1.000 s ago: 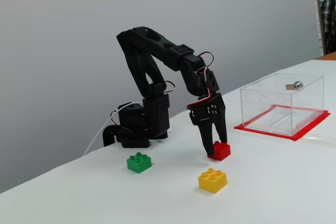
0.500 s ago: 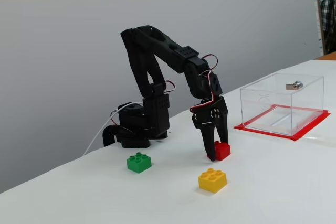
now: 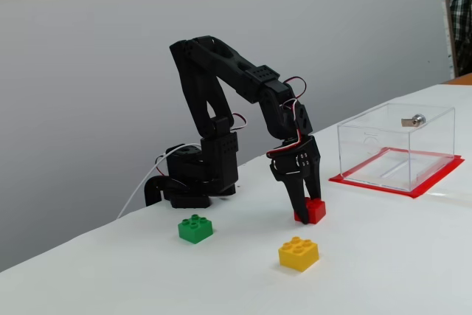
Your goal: Pick the red lego brick and place it into the transparent box
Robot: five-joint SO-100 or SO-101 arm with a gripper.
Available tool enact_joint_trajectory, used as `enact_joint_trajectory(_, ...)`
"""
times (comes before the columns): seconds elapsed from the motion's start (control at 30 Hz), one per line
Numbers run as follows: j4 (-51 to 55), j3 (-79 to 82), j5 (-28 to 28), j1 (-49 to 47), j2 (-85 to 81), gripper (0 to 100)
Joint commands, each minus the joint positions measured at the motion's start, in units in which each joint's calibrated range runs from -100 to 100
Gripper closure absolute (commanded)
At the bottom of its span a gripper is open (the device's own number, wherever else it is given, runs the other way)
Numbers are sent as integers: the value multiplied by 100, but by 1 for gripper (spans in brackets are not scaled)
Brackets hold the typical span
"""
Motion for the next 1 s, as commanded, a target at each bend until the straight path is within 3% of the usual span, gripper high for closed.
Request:
enact_joint_trajectory(0.0, -49, -188, -17, 28, -40, 92)
enact_joint_trajectory(0.8, 55, -314, 46, -9, -1822, 93)
enact_joint_trajectory(0.97, 969, -1137, 35, -54, -2186, 93)
